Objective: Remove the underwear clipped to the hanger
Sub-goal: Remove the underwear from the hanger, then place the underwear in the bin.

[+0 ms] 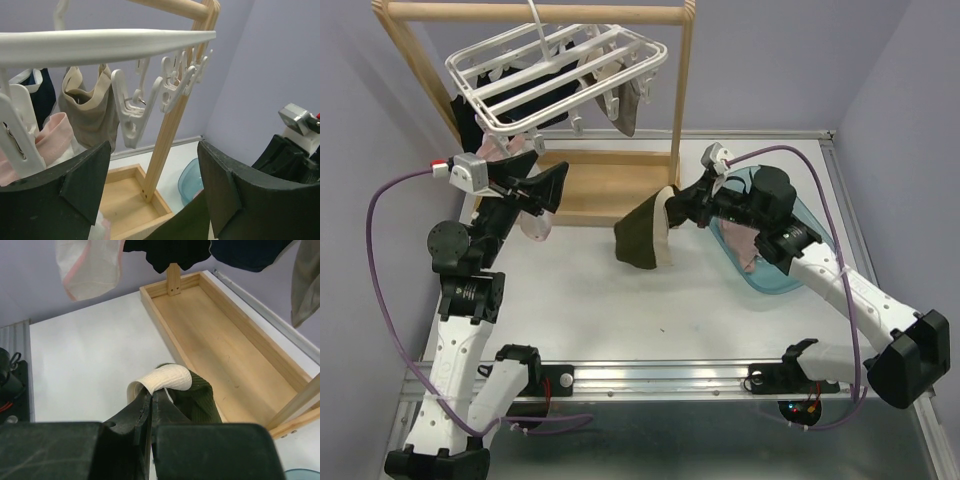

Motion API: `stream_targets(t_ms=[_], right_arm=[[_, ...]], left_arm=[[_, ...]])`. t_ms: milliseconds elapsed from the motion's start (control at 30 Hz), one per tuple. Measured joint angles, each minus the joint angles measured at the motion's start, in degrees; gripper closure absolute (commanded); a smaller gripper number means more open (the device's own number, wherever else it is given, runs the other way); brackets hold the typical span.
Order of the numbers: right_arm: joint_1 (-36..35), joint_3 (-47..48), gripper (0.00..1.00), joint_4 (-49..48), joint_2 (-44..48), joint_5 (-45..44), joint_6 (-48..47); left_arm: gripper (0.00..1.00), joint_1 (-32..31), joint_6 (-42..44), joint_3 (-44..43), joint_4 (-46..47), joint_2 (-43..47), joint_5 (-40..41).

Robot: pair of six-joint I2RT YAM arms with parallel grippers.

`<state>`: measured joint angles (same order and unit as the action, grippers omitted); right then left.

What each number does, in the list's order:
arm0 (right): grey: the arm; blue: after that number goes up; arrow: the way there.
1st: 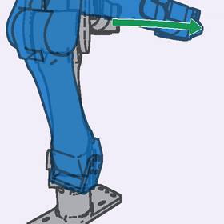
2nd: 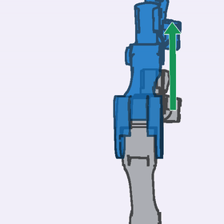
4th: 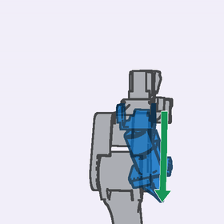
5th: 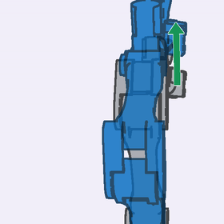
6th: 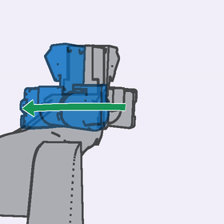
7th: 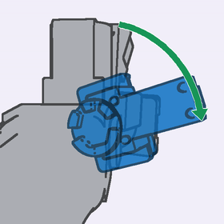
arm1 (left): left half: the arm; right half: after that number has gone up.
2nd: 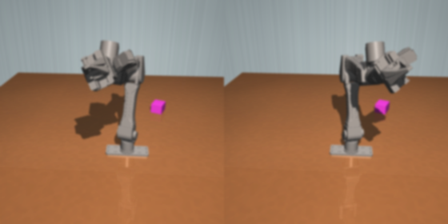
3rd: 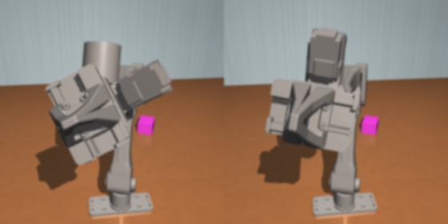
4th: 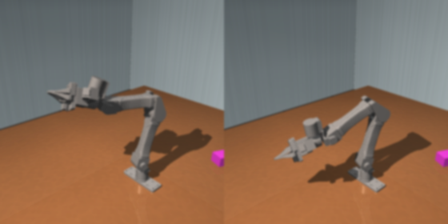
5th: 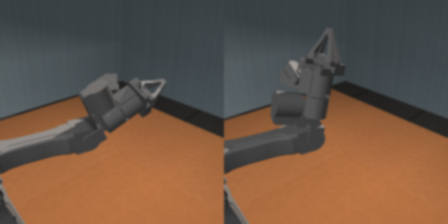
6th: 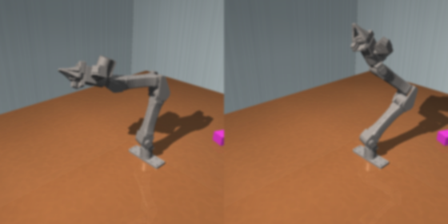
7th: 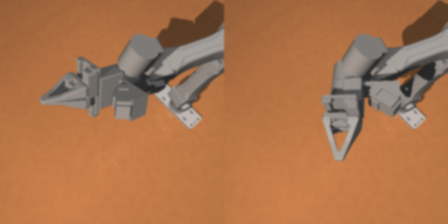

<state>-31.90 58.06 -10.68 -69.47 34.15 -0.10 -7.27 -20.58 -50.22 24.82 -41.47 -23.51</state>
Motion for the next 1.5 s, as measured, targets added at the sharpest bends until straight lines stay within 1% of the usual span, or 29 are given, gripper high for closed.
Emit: stream_targets(t_ms=[200,533,833,1000,1200,1500], right_arm=[[0.1,0.0,0.99,1.9,1.6,0.7,-5.7],[0.4,-0.1,0.99,6.5,2.9,0.3,-15.0],[0.5,-0.9,0.99,11.2,5.5,-1.3,-22.0],[1.6,-1.0,1.00,12.1,9.7,-5.5,-24.2],[5.7,-2.4,0.99,12.1,15.7,-11.5,-25.5],[11.7,-2.5,1.00,12.3,18.9,-21.6,-26.6]], left_arm=[[0.18,0.0,3.8,-2.4,-7.7,1.6,0.9],[0.17,0.0,8.7,-3.5,-17.6,5.0,2.8],[0.17,0.0,13.8,-4.8,-26.2,10.3,5.9],[0.16,0.0,16.4,-5.1,-30.3,13.6,7.7],[0.15,0.0,18.6,-4.0,-33.3,18.2,10.0],[0.15,0.0,20.8,-0.1,-35.8,20.9,13.0]])
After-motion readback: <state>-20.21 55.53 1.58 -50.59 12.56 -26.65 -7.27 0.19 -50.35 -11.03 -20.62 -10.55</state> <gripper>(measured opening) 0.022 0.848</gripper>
